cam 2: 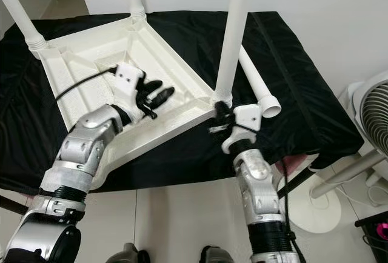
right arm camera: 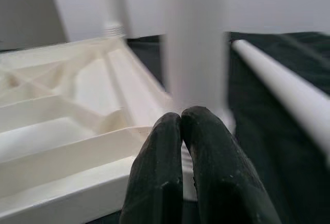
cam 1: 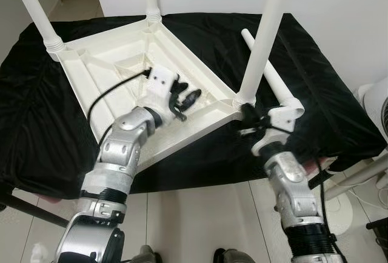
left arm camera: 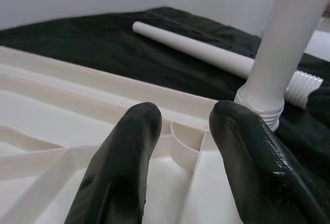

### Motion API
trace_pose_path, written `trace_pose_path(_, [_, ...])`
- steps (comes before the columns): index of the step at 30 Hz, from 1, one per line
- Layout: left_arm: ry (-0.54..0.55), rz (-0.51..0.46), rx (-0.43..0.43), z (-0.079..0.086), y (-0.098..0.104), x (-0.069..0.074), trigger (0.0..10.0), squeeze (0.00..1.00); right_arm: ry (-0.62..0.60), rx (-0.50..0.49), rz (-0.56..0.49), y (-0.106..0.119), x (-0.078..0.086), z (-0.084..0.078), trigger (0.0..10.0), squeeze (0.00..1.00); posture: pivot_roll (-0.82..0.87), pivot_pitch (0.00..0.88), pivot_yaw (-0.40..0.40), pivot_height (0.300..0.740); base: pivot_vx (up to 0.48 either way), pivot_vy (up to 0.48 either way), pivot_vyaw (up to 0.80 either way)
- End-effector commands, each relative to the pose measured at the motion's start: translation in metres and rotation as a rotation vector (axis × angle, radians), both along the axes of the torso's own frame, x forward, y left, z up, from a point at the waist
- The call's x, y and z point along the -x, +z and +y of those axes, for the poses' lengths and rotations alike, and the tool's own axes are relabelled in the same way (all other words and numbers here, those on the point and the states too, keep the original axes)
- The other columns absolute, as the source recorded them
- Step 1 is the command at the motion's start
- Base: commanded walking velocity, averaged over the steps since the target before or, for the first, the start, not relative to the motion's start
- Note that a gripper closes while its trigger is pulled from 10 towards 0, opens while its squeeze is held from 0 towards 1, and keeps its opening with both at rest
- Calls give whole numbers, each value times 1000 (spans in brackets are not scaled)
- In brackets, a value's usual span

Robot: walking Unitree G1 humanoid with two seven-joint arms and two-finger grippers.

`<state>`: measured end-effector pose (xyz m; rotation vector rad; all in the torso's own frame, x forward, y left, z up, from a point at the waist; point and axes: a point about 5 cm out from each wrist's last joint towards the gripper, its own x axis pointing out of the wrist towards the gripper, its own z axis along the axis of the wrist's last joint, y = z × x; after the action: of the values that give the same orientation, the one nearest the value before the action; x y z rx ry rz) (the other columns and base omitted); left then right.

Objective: Building children table

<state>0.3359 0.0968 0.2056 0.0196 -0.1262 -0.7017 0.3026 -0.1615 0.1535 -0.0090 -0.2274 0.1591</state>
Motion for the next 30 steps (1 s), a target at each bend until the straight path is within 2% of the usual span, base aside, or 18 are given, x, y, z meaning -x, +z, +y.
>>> trace_pose_path(1, [-249,-13,-17,-10,1,19,10000,0,-97,12,20,-4,-4,-16,10000,0,-62,85,48,740,0,0,0])
trace_pose_path(5, [-308,-19,-20,-13,2,28,10000,0,-148,16,26,-3,-8,-26,10000,0,-62,85,48,740,0,0,0])
trace_pose_path(7, [-333,-21,-47,-16,-1,33,10000,0,-179,20,28,-2,-11,-32,10000,0,-62,91,47,740,0,0,0])
trace_pose_path(9, [-372,-15,-124,-25,-10,41,10000,0,-208,23,26,1,-17,-42,10000,0,-61,93,46,740,0,0,0])
trace_pose_path(10, [-407,-13,-143,-32,-14,47,10000,0,-218,24,21,4,-20,-46,10000,27,-61,101,48,740,0,0,0])
trace_pose_path(11, [-407,-13,-143,-32,-14,47,10000,0,-218,24,21,4,-20,-46,10000,27,-61,101,48,740,0,0,0])
trace_pose_path(12, [-446,-11,-152,-39,-16,53,10000,0,-230,18,14,7,-23,-50,10000,1000,-57,108,47,740,0,0,0])
trace_pose_path(13, [-482,-19,-155,-45,-16,58,10000,0,-236,16,5,10,-25,-53,10000,1000,-56,115,48,740,0,0,0])
trace_pose_path(17, [-519,-18,-150,-51,-15,64,10000,0,-252,10,-2,13,-29,-58,10000,1000,-56,123,51,740,0,0,0])
trace_pose_path(19, [-552,3,-147,-55,-15,68,10000,0,-286,16,-2,15,-33,-67,10000,1000,-53,150,62,740,0,0,0])
trace_pose_path(23, [-581,18,-156,-55,-16,73,10000,0,-305,13,-7,18,-37,-74,10000,1000,-53,165,69,740,0,0,0])
trace_pose_path(28, [-600,46,-148,-57,-17,79,10000,0,-267,32,29,20,-44,-79,10000,1000,-49,197,85,740,0,0,0])
trace_pose_path(30, [-610,58,-146,-58,-19,83,10000,0,-231,50,46,20,-47,-80,10000,0,-49,215,93,740,0,0,0])
